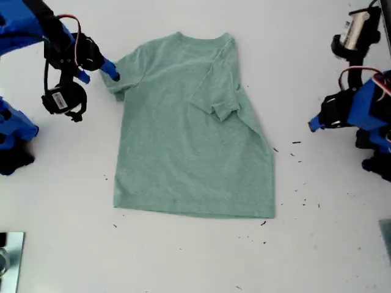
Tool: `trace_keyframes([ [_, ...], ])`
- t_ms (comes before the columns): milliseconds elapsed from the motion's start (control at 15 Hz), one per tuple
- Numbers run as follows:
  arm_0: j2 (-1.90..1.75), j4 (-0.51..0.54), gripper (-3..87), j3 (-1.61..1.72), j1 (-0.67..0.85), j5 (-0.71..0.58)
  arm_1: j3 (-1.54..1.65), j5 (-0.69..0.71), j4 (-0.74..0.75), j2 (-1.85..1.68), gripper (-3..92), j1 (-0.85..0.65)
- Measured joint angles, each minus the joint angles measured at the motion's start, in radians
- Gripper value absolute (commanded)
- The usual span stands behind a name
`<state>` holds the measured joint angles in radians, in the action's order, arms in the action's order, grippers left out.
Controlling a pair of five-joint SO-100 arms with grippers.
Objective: Fold t shirt
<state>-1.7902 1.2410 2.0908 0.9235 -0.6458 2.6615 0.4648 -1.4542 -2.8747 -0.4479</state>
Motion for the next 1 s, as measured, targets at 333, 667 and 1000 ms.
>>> trace_keyframes([
  [333, 0.278, -0.117, -0.1, -0.051, 0.003, -0.043, 0.012, 0.002, 0.003, -0.063, 2.3, -0.008],
  [667, -0.034, -0.245, -0.1, -0.002, -0.163, 0.015, 0.043, -0.028, 0.009, -0.091, 2.3, 0.009],
  [1000, -0.359, -0.29, -0.1, -0.029, -0.252, -0.005, 0.052, -0.063, 0.017, -0.094, 2.3, 0.011],
])
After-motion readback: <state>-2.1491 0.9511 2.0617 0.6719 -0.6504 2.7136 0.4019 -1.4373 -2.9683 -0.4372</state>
